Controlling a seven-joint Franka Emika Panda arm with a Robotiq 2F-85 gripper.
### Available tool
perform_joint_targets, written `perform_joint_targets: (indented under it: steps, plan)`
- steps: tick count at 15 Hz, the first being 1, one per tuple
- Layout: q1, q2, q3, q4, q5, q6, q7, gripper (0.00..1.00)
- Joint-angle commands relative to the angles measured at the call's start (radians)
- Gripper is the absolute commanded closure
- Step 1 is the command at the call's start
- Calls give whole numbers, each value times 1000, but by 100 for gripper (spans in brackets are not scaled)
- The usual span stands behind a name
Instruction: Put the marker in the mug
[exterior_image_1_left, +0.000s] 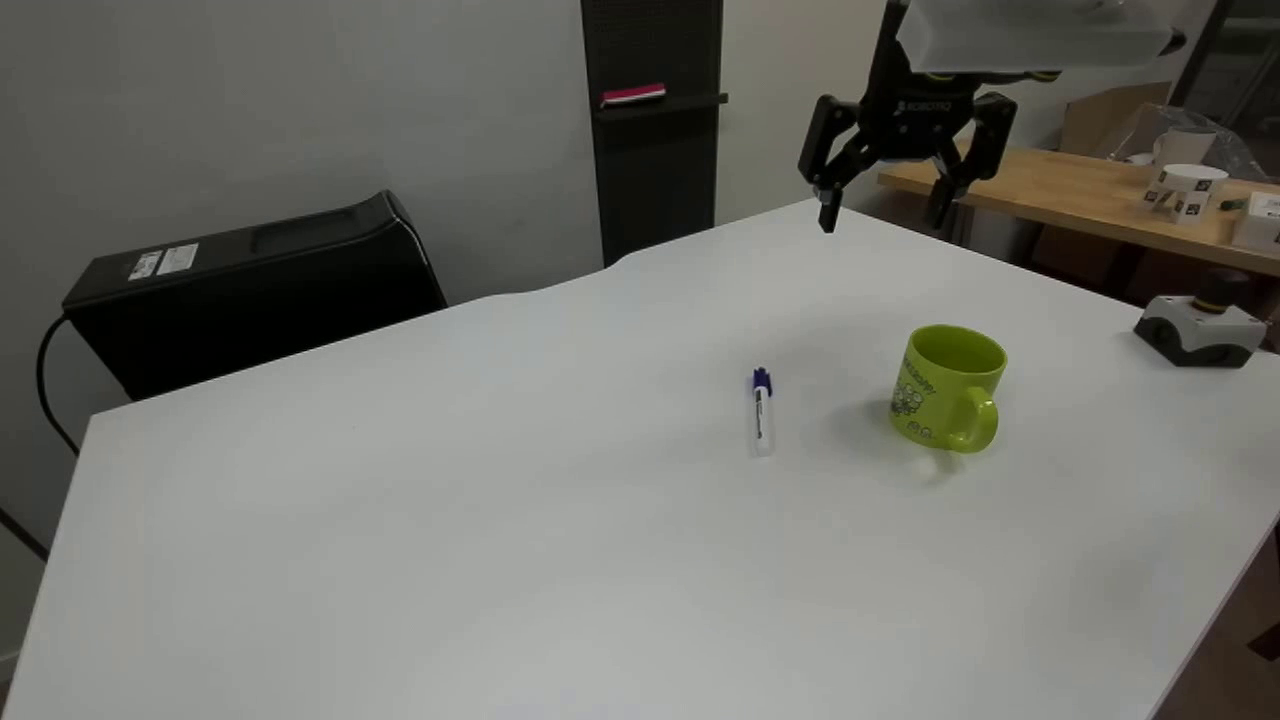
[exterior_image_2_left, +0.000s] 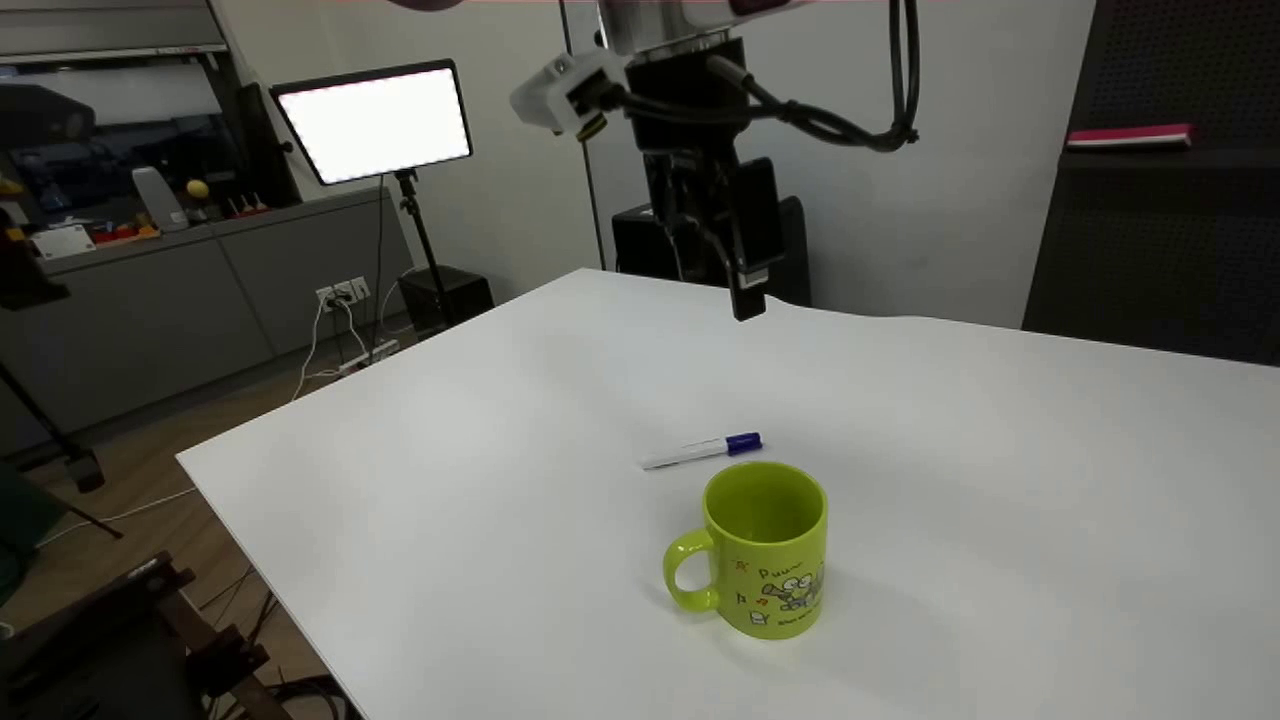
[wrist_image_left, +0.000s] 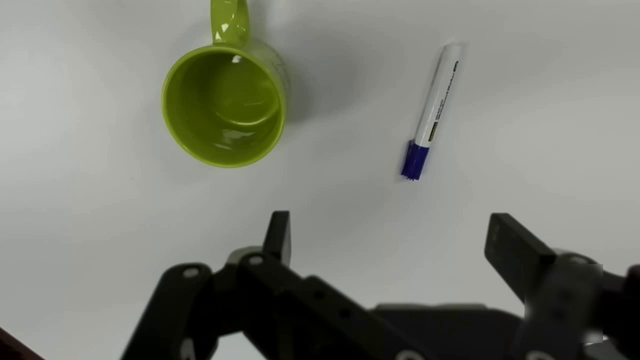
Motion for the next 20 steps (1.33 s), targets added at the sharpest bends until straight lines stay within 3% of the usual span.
perform_joint_targets:
  steps: [1,12,20]
  plan:
    - [-1,0,0,2,2,-3,-3,0]
    - [4,119,14,89,45,-29,-35,0]
    - [41,283,23,238,57,-53,-40,0]
